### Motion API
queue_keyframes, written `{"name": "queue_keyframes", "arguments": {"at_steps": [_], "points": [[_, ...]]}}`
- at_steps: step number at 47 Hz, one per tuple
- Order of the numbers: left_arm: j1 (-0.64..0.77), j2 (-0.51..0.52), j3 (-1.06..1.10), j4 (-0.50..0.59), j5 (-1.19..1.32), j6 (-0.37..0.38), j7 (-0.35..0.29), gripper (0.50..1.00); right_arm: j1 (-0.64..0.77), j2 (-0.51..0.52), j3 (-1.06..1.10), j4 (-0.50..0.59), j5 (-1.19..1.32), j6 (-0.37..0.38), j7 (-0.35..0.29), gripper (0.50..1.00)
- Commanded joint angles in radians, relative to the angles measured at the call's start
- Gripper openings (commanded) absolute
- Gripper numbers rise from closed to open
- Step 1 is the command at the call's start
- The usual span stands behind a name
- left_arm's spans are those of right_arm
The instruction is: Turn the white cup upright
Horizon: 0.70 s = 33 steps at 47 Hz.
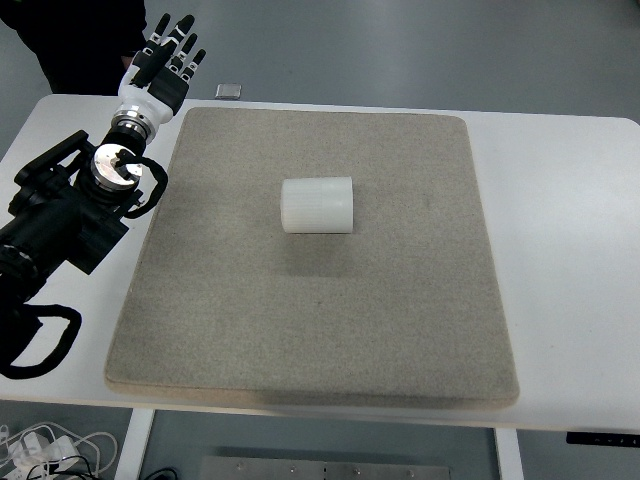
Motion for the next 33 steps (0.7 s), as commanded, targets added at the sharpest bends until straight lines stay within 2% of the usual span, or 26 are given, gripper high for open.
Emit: {"name": "queue_keyframes", "arguments": {"at_steps": [1, 33], "points": [[-0.001, 0.001, 0.0, -0.001, -0.001, 0.0, 0.0, 0.996, 0.0, 0.0, 0.0, 0.0, 0.0, 0.0, 0.001, 0.952], [-0.055, 0.042, 0.003, 0.001, 0.006, -0.049, 0.012, 0.996, 0.0, 0.0, 0.0, 0.0, 0.0, 0.0, -0.001, 0.952]]}}
